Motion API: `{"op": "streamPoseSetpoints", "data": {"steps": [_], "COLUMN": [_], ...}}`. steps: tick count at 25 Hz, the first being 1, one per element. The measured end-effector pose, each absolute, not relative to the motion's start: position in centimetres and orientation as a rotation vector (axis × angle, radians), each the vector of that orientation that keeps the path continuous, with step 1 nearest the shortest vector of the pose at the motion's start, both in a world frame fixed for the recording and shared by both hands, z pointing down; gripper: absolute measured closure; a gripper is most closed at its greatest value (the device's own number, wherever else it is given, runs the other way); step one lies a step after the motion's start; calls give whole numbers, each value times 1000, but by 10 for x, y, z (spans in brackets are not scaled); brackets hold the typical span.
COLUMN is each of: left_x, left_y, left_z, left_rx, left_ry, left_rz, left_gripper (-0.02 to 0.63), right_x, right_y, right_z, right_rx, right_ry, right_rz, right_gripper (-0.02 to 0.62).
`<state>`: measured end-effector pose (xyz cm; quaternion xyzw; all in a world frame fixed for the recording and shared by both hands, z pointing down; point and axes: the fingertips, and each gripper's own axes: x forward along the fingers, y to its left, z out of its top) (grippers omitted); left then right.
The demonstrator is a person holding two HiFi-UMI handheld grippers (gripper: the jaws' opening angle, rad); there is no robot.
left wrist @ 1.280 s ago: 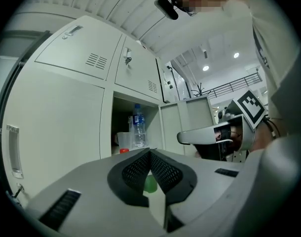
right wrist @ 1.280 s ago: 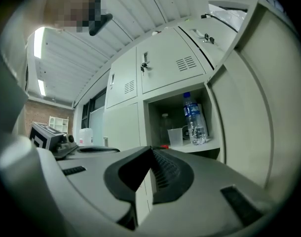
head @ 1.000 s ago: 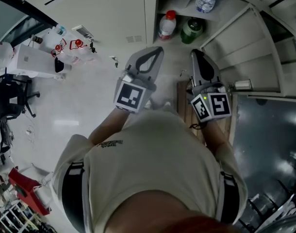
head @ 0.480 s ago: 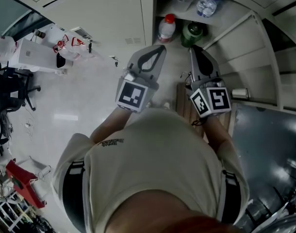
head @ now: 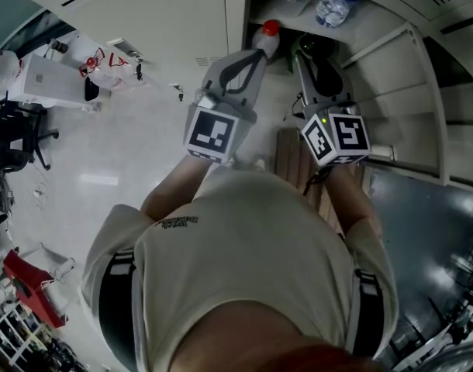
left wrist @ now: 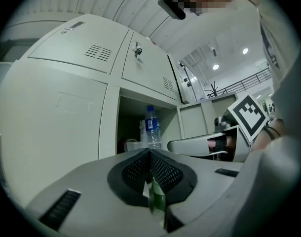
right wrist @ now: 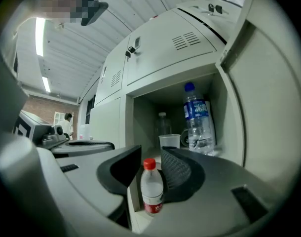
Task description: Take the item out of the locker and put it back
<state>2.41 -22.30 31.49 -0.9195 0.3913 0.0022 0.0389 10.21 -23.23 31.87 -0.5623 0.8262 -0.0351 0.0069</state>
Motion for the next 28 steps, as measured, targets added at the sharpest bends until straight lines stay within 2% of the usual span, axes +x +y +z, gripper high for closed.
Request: {"op": "streamPoseSetpoints", "data": {"steps": [3, 5, 9, 10, 11, 15, 17, 28], "left_x": [28, 30, 34, 37, 39, 45, 45, 49], "left_y": [-234, -239, -250, -252, -254, -260, -264, -277], "left_z": [307, 300, 289, 287, 285, 281, 283, 304], "left_rx": [-2789, -2775, -2781, -2783, -2782, -2780, -2780, -2814], "left_ry": [1190, 1184, 1199, 1200, 1199, 1196, 1204, 1215], "left_rz": [46, 64, 105, 114, 119, 118, 110, 38], "left_gripper": [594, 594, 594, 594, 594, 594, 594, 594], "right_x": [102, 101, 102, 102, 102, 105, 107, 100], "right_y": [-251, -264, -289, -295, -300, -321, -331, -366], "right_z": [307, 303, 303, 304, 306, 316, 321, 339], "right_rx": [-1790, -1813, -1853, -1862, -1872, -1915, -1940, -1941], "right_ry": [2572, 2559, 2537, 2534, 2532, 2524, 2516, 2587], "right_rz": [-56, -47, -56, -62, -69, -114, -138, -204], "right_gripper": [463, 407, 401, 355, 347, 347, 291, 291]}}
